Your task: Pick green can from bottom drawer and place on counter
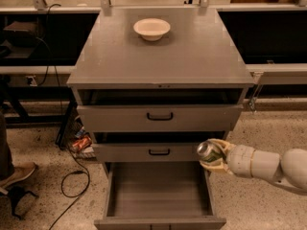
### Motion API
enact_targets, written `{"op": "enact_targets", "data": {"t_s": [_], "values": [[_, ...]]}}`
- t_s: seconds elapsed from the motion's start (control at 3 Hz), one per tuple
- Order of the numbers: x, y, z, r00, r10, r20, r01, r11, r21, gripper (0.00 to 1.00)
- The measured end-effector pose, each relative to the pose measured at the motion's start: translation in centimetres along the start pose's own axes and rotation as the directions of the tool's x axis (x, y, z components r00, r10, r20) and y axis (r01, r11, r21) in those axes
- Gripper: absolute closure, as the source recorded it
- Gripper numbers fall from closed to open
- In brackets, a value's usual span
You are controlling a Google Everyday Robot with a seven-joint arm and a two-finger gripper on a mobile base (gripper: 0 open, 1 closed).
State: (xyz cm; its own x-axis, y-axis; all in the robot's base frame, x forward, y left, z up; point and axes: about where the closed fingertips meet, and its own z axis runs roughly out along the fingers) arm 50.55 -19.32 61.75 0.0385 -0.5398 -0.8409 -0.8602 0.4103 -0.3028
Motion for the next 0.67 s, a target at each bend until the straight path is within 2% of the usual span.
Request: {"op": "enact_targets", "data": {"t_s": [0.33, 0.67], "values": [[-3.7, -2.7, -3.9, 0.997, -0.079, 0.002, 0.078, 0.9958, 0.048, 1.00], [-8.2, -5.3, -5.9, 0.984, -0.177, -0.034, 0.179, 0.9819, 0.062, 1.00]]}}
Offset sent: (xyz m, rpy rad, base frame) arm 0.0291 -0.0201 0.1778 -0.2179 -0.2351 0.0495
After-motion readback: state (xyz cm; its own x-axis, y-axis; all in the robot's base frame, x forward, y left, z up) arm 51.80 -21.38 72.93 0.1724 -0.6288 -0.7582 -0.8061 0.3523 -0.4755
